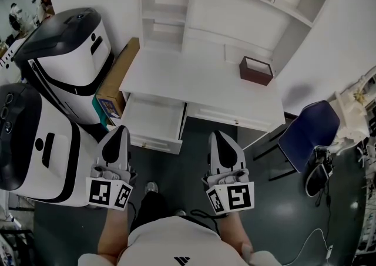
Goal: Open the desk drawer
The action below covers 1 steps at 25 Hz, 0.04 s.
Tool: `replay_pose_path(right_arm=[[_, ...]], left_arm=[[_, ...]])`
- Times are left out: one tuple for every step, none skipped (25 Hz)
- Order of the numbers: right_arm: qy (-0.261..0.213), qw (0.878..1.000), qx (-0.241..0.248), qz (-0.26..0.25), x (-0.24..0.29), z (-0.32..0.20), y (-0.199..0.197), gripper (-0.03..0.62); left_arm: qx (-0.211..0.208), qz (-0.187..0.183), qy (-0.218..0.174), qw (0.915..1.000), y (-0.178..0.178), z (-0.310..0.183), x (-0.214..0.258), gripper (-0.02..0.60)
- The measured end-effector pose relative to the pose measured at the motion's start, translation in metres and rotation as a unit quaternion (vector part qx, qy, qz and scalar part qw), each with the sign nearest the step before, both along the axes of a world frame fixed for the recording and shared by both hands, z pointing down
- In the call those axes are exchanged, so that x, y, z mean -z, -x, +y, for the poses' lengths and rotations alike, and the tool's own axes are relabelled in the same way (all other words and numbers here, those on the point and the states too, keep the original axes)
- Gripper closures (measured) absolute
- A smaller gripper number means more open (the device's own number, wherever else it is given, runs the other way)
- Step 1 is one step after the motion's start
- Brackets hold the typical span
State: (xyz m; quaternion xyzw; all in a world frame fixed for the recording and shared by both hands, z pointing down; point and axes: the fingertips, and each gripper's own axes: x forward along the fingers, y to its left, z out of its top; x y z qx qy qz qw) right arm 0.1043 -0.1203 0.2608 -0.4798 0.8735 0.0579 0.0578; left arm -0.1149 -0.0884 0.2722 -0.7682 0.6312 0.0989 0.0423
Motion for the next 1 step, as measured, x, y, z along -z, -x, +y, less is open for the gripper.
replay_pose_path(right_arm=[[0.0,1.0,0.0,0.0,-0.0005,-0.0007,0.0005,0.594]], left_arm=[[0.0,0.0,0.0,1.0,0.0004,-0.0004,0.0,0.575]])
